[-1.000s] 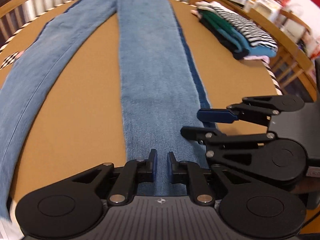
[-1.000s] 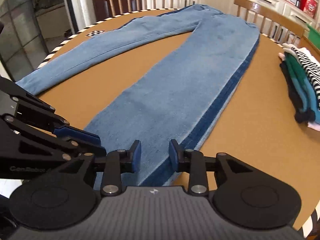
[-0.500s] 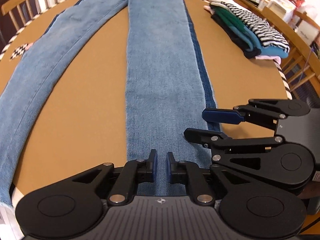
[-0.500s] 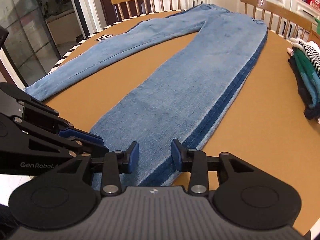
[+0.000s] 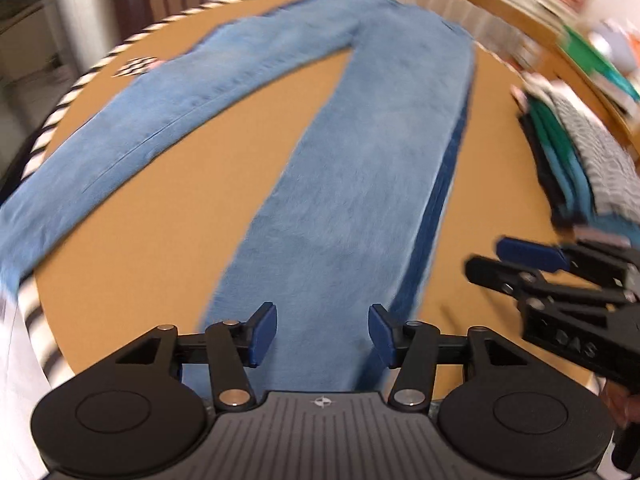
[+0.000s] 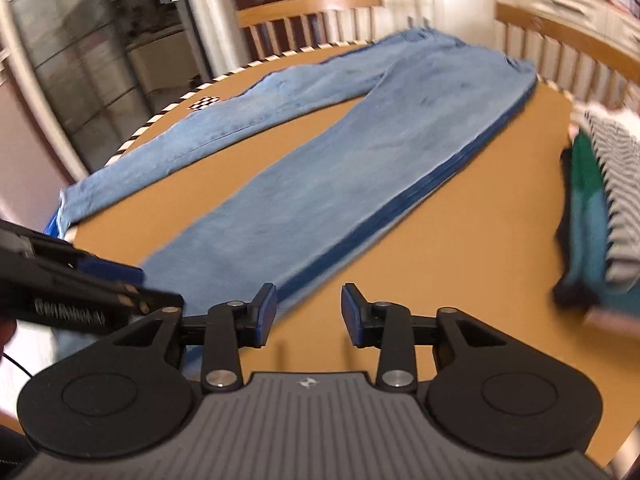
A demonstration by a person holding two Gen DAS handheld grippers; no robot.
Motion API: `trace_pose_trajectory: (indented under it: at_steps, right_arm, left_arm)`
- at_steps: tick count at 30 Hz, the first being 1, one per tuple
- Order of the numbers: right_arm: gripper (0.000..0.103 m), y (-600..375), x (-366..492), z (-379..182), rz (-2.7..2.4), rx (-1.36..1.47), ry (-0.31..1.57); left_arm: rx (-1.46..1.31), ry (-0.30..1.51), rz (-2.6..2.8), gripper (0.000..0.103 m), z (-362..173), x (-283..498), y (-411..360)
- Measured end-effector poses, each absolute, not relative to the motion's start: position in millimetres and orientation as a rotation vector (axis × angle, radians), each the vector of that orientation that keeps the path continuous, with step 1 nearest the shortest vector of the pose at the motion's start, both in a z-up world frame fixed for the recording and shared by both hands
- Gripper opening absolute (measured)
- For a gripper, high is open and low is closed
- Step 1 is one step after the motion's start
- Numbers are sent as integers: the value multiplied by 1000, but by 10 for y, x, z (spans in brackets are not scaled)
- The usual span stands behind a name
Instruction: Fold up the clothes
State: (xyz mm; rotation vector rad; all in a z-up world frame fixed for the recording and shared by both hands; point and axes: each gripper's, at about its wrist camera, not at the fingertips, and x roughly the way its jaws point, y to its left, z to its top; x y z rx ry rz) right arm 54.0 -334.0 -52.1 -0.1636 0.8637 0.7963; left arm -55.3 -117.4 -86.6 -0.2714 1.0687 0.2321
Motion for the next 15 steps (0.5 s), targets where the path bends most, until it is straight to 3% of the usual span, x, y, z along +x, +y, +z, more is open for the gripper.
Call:
trace_pose_trajectory:
  at_steps: [5,9,15]
  right_arm:
    - [48,-3953,812,-425,880,-201,853]
    - [48,-4075,1020,-386,922,-160,857]
    - [49,-4030,1219,-307,922,-128,882]
  left_arm:
    - [-484,1026,408,63,-766,-591,-1704]
    - [-493,1012,463,76,-635,-651,-1983]
    - [-610,990,527,78,-699,-683,-1961]
